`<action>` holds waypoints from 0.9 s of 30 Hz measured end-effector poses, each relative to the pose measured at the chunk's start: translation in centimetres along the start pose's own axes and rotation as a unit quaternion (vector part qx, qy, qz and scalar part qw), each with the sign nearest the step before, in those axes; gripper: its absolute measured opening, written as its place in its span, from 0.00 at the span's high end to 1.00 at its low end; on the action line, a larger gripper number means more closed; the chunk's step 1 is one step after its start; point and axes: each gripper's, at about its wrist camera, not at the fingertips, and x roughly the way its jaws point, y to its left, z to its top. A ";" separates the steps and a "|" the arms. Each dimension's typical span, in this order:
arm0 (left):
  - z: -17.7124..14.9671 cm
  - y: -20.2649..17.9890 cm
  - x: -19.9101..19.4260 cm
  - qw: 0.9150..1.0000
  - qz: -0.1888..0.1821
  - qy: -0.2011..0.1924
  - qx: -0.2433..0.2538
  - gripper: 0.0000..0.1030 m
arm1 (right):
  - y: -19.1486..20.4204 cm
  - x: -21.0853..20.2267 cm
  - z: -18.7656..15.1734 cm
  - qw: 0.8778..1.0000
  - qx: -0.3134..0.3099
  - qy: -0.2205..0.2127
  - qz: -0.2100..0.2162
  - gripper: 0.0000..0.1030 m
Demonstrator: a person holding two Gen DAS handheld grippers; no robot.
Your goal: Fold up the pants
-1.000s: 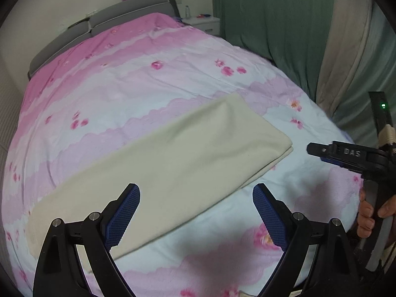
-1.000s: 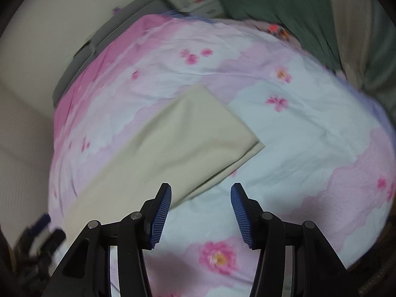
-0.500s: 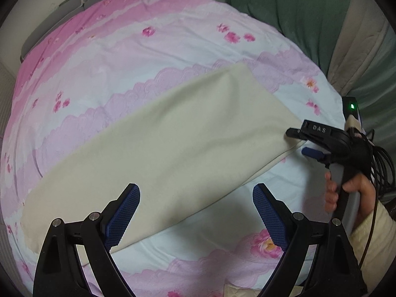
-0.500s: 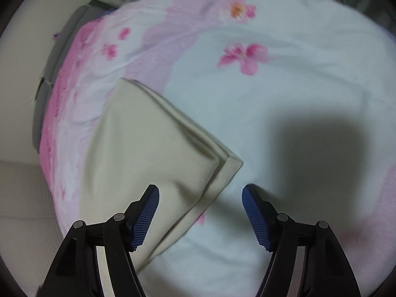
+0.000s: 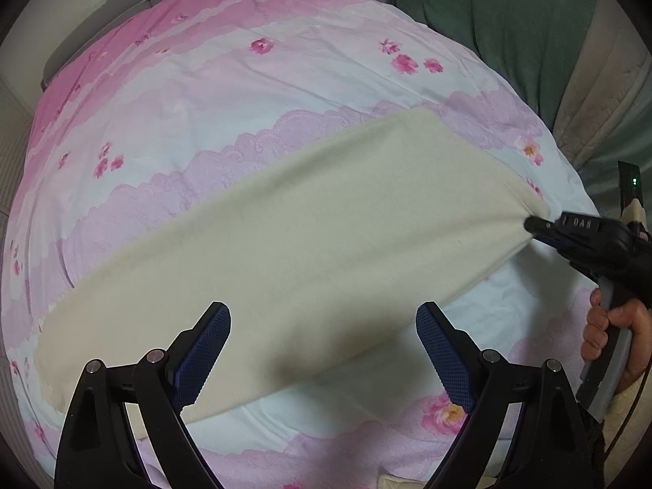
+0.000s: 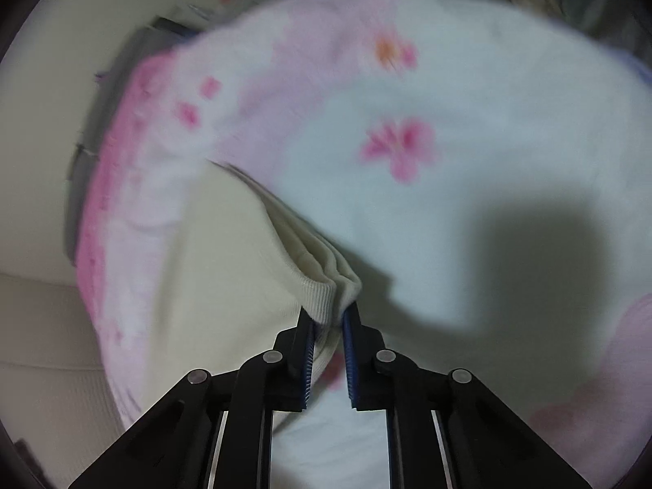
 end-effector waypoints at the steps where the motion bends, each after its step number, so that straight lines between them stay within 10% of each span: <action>1: 0.4 0.1 0.3 1.000 0.003 0.000 0.007 0.09 | 0.5 -0.2 0.1 1.000 -0.017 -0.001 -0.014 0.89; 8: 6.1 0.0 3.0 0.995 -0.021 -0.010 0.099 0.09 | -2.4 2.9 -0.6 0.998 0.023 0.032 -0.045 0.89; 20: 21.0 -6.4 13.4 0.960 -0.132 0.021 0.245 0.10 | -3.1 4.9 -1.0 0.998 0.015 0.029 -0.050 0.88; 27: 23.3 -11.6 18.4 0.922 -0.173 0.059 0.342 0.47 | -4.1 4.7 -1.8 0.999 0.013 0.012 -0.028 0.88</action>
